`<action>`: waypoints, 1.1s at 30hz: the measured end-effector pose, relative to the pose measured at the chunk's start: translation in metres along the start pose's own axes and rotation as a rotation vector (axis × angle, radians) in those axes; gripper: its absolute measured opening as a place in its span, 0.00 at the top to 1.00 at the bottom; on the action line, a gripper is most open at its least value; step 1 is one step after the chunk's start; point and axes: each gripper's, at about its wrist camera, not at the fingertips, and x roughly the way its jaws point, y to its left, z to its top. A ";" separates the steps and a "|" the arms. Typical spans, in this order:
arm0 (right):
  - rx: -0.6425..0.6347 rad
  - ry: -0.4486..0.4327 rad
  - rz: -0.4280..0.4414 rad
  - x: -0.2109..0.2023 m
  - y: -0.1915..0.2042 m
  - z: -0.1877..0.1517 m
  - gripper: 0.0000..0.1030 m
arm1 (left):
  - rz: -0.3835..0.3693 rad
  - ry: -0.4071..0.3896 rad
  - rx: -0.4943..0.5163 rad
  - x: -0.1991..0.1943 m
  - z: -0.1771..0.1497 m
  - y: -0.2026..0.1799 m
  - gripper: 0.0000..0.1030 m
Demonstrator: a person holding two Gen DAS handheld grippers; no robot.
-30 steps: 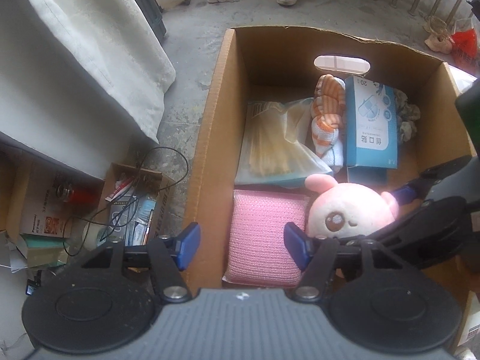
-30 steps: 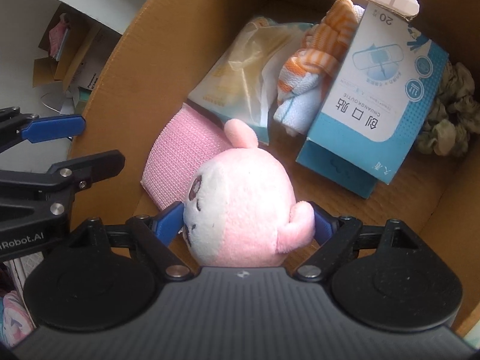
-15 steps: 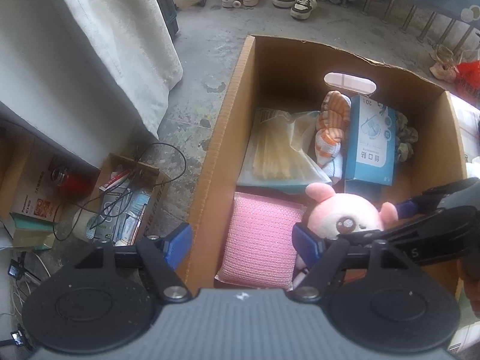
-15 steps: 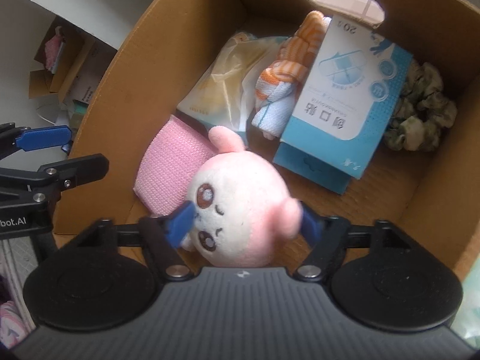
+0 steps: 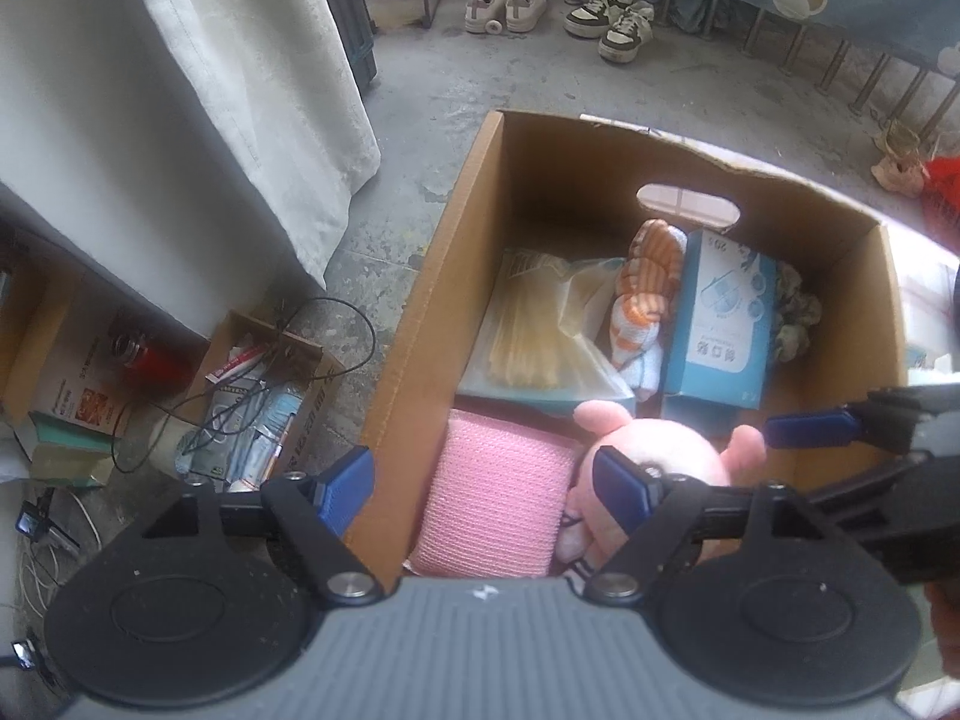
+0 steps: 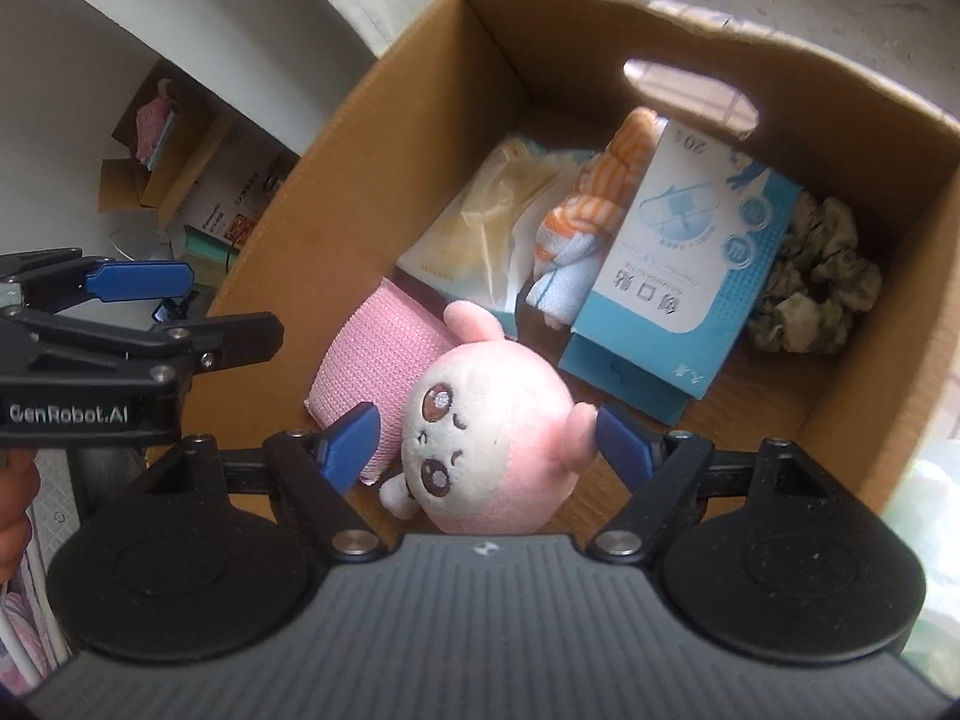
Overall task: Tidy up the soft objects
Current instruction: 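Lower the sponge and bunny into the box and open both tools, then grasp the blue wet-wipes pack on the table with the left tool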
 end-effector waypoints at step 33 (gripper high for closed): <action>0.199 -0.223 -0.275 -0.250 -0.236 -0.252 0.13 | -0.219 -0.003 0.220 -0.091 -0.033 -0.343 0.23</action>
